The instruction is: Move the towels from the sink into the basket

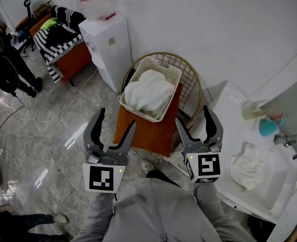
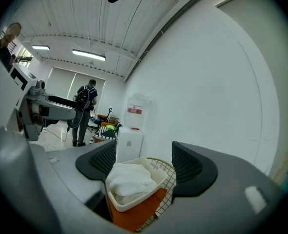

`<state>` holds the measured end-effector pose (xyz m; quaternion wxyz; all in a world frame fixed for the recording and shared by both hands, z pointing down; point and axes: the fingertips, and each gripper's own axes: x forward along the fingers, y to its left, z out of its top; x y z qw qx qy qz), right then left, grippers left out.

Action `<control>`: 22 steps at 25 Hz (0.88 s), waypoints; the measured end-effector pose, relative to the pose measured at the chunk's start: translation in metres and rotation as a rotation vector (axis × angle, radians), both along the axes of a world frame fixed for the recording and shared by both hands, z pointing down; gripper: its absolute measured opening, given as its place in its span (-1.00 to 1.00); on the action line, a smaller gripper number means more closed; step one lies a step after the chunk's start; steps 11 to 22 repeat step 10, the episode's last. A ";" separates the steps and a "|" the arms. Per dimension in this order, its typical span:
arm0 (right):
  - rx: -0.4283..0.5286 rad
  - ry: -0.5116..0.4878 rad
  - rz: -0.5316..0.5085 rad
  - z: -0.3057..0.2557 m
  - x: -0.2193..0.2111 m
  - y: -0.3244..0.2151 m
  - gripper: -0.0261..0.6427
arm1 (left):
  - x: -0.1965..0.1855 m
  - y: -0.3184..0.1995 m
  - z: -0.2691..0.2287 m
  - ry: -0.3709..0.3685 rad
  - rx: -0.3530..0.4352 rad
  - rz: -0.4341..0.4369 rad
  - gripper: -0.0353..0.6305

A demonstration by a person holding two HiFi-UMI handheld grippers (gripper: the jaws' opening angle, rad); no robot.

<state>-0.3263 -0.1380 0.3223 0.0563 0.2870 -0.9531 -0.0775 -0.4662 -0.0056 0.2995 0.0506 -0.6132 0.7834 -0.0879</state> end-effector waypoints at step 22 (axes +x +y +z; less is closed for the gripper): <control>0.002 0.014 -0.005 0.002 -0.006 -0.003 0.14 | -0.004 -0.001 0.001 0.002 -0.003 -0.008 0.21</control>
